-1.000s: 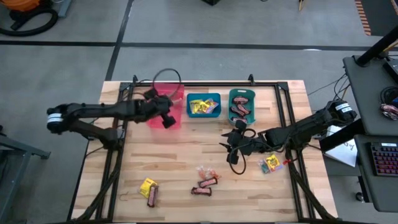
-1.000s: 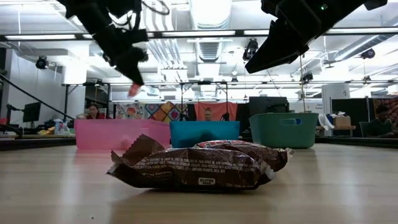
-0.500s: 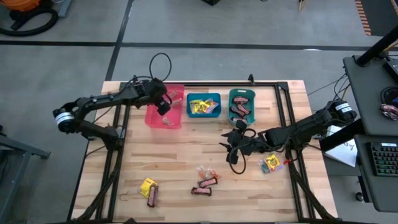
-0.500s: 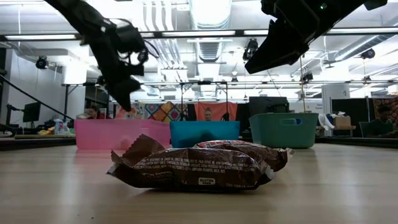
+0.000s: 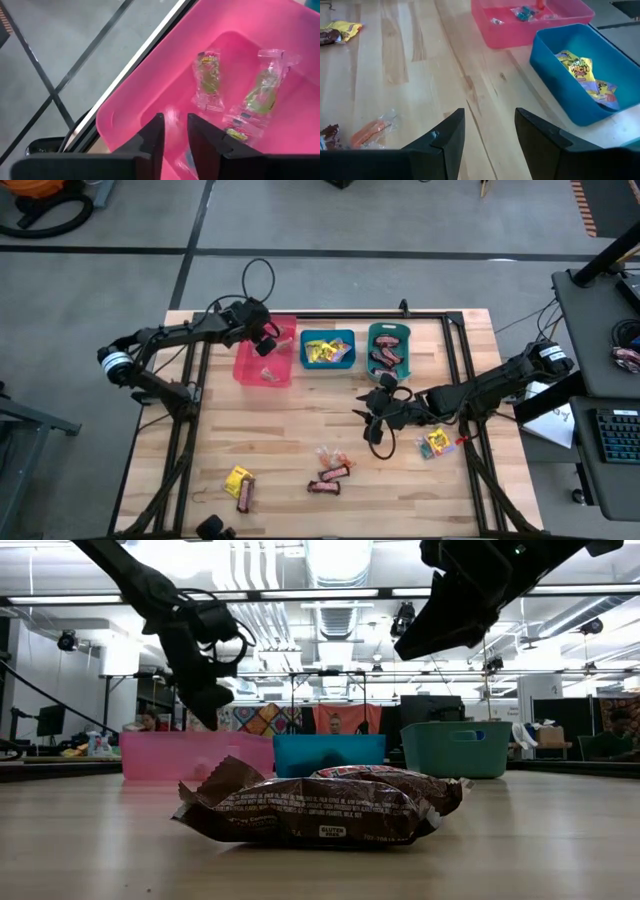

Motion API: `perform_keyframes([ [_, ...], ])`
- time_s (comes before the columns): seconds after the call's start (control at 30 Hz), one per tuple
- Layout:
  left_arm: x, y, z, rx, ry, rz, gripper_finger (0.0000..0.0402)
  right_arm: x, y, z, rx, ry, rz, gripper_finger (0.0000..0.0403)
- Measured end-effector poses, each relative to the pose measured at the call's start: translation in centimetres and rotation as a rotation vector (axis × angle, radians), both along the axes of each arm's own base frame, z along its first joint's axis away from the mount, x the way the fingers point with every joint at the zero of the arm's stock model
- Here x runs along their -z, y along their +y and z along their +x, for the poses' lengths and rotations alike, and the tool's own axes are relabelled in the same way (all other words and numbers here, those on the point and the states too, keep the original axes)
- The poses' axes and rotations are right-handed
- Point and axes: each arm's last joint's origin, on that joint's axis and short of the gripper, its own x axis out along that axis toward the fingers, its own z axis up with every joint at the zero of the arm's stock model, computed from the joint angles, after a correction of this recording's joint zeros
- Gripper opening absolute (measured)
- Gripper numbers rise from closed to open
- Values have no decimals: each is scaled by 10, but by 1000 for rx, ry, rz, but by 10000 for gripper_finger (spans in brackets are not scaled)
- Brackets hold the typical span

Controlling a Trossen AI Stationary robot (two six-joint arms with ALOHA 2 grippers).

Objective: Sort candy
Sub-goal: Put the red candy into the red bin, then put the brown candy into the green bin

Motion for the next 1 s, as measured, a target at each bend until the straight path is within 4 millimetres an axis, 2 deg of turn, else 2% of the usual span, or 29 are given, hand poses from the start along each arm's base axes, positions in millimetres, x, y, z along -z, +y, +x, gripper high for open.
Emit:
perform_keyframes([
  [0.27,0,0,0,-2,-3,0,122,1,-1,-1,32,0,38,167],
  [0.53,-3,-11,4,-13,-32,-25,139,1,-1,-1,49,-11,85,167],
  [0.73,-14,-42,17,57,-98,-35,139,2,3,-1,-3,1,246,166],
  [1.0,-37,-105,36,268,-218,-25,139,4,10,-2,-146,61,376,166],
])
